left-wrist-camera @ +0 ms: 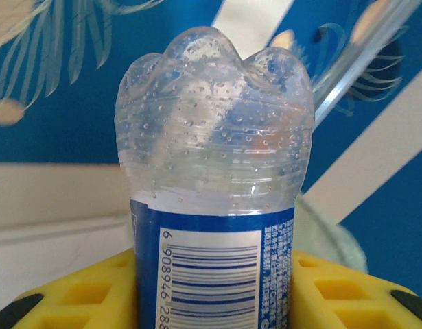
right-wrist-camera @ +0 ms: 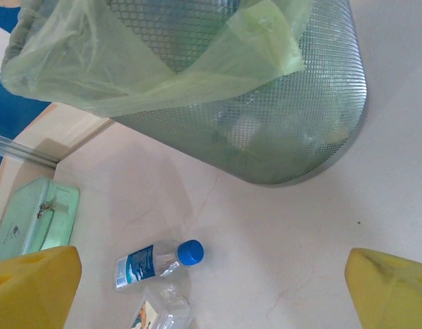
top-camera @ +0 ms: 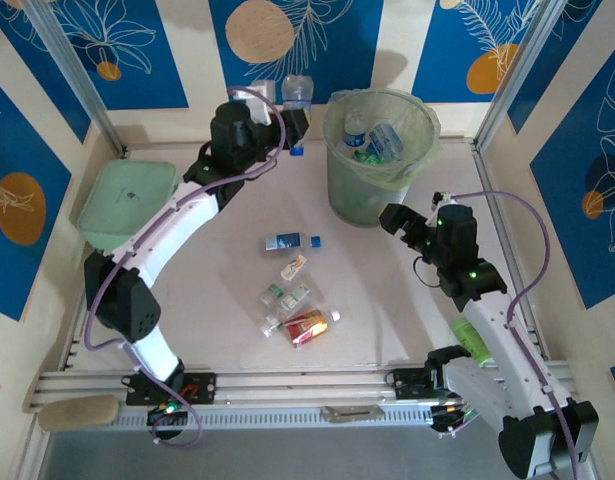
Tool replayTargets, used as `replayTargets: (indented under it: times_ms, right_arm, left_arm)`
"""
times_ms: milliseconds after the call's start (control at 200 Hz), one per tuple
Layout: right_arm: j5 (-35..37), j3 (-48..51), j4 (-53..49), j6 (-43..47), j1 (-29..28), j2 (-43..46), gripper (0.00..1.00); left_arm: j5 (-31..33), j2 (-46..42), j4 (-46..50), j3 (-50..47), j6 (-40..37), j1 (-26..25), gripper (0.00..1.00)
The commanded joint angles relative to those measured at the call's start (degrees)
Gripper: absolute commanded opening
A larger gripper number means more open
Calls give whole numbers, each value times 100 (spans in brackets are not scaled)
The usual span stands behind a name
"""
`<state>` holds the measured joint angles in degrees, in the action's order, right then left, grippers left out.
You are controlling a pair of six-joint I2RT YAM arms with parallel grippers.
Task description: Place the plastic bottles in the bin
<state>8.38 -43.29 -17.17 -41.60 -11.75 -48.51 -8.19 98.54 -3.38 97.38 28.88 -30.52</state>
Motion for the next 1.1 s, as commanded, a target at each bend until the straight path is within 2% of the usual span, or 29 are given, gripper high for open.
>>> replayTargets:
  times_ms: [0,190,355,635,780,885,990,1095]
  right_arm:
    - [-56,85,96,-181,89,203,99]
    - [-91,153,82,-296,140,391,99]
    - [-143,189,73,-330,138,498,99]
    - [-161,211,20,-304,154,615,99]
    - [-179,211,29,-287,155,622,99]
    - [-189,214,38,-278,157,615,99]
    - [-206,224,47,-287,164,608,99]
    - [-223,241,64,-313,165,597,99]
  left_arm:
    - [-746,532,431,941,-519,-126,45]
    - [-1288,1871,1363,3040,-734,-310,45]
    - [-1277,2824,1705,4369,-841,-539,46]
    - [-1094,3411,1385,4576,-867,-736,46]
    - [-1071,3505,1363,4579,-867,-778,50]
    - [-1054,3494,1372,4572,-884,-780,60]
    - [-1064,3416,1417,4578,-893,-784,81]
    - [-1119,3251,1500,4555,-927,-780,87]
